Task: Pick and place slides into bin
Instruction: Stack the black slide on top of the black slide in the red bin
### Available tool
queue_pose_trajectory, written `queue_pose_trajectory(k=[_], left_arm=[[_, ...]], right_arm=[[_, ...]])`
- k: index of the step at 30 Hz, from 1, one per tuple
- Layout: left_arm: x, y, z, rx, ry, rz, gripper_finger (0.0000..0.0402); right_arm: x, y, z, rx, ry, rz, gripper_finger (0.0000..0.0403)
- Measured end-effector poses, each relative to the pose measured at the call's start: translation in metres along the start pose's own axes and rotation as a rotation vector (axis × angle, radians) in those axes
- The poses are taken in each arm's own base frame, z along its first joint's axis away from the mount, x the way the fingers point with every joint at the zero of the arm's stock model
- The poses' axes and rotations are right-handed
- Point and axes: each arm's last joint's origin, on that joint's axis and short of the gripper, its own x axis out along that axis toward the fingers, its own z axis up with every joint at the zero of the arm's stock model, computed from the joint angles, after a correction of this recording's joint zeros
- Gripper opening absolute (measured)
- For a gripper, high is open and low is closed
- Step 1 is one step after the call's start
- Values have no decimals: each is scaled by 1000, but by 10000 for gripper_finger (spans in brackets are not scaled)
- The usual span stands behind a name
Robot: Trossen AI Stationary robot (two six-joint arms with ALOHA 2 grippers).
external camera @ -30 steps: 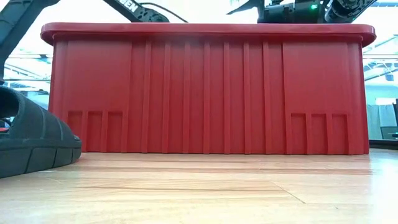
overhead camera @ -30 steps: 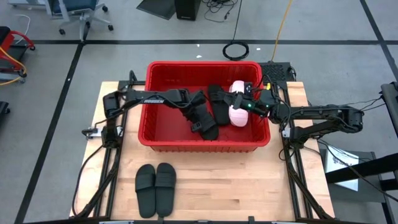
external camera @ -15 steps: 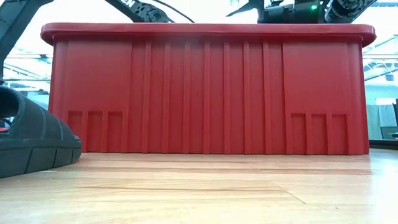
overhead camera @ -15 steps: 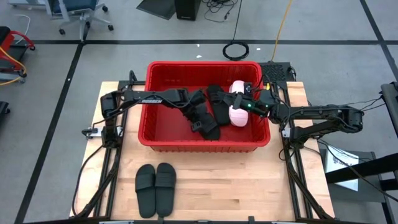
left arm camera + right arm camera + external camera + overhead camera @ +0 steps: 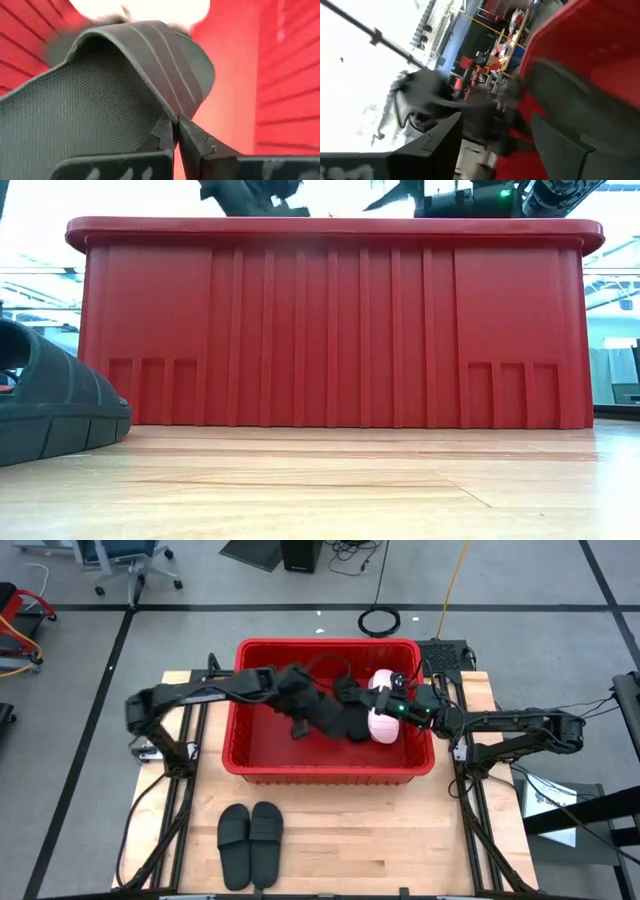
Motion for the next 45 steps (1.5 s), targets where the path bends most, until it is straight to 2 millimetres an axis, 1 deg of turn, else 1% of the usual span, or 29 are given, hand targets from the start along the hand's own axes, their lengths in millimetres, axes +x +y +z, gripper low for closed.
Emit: queue_pose_trajectory(k=[4,8,11,14,18,22,26,28,34,39,45], left_arm=[[-53,-3,8,91,-176,145,1],[-93,-3,10,177,-295,315,1],[-115,-4,11,277,-349,421,1],[-125,-5,12,375,-377,469,1],[-127,-13,14,437,-407,455,0],[-129,-30,20,525,-472,423,0],[-128,-49,19,684,-458,435,0],[-128,-55,19,724,-455,436,0],[-120,-56,19,680,-445,380,0],[-102,-53,22,685,-408,352,0],[-79,-58,31,697,-436,278,0]], right_arm=[[0,1,0,161,6,12,224],[0,3,-1,262,65,47,224],[-1,10,-1,308,63,107,224],[-1,14,1,317,43,149,224],[-2,16,4,337,-14,171,224],[-2,17,5,382,-30,177,224],[-2,19,6,394,-35,209,224],[-3,21,7,387,-41,229,224],[-4,25,8,351,-54,271,224],[-4,25,8,360,-51,271,224],[-4,24,8,327,-52,257,224]])
